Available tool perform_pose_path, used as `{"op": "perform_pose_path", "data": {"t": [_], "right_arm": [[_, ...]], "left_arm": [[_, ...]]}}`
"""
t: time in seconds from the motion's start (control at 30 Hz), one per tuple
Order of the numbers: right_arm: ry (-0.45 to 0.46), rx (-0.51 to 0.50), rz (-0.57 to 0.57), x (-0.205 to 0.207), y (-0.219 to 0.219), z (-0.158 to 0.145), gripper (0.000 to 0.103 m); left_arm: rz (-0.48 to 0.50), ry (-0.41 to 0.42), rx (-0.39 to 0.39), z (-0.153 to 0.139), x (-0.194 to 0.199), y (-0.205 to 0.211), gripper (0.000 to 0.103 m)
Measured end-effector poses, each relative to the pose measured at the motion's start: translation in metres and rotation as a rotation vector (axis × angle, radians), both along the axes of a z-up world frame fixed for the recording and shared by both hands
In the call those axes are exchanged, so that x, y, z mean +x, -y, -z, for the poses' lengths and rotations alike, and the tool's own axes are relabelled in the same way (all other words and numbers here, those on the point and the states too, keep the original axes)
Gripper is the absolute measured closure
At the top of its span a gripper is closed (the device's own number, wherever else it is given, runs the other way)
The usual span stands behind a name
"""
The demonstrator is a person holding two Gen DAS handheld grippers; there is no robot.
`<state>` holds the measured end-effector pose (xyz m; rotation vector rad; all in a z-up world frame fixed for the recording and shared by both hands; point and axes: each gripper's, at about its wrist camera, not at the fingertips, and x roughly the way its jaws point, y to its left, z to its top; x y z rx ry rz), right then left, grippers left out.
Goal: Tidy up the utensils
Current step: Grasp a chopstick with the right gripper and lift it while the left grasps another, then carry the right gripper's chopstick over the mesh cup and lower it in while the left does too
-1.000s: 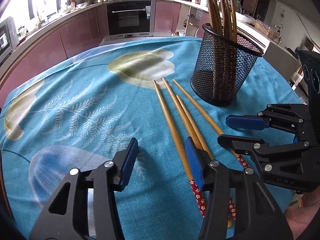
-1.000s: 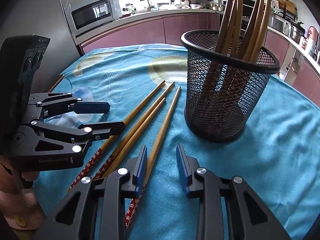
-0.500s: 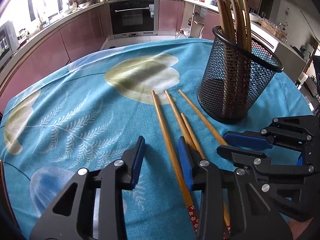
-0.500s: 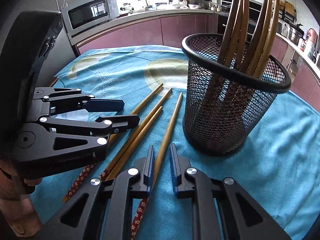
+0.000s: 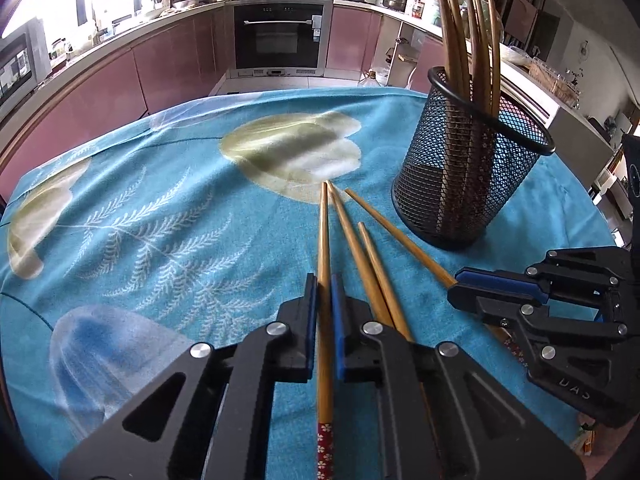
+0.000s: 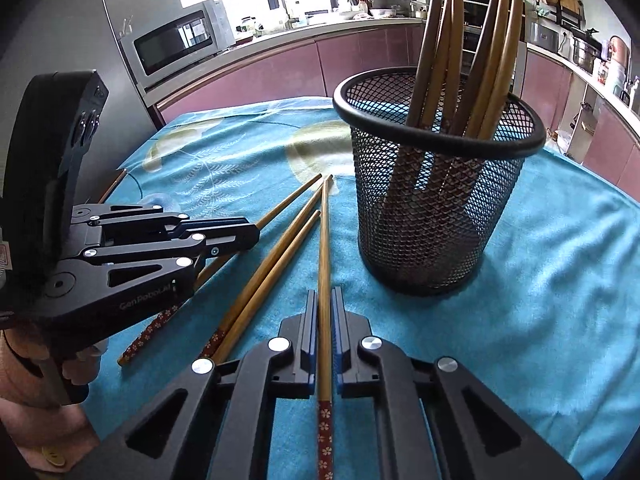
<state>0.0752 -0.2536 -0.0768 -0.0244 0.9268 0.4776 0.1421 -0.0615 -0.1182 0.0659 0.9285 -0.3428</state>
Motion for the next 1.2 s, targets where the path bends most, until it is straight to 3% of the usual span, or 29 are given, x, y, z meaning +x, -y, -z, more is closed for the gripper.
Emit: {"op": "perform_pose_path", "data": {"t": [0.53,1.2], "right_arm": [[0.066,0.134,-0.063,-0.022,0.009,-0.035,0.097],[0.210,0.241,-0.025,-0.044,0.052,-0.083,0.097]], "left_arm": [[0.014,0.023,-0.152,-0.034,-0.029,-0.030,0.095],[0.070,0.170,-0.291,-0.107,-0.061,-0.039,0.096]]}}
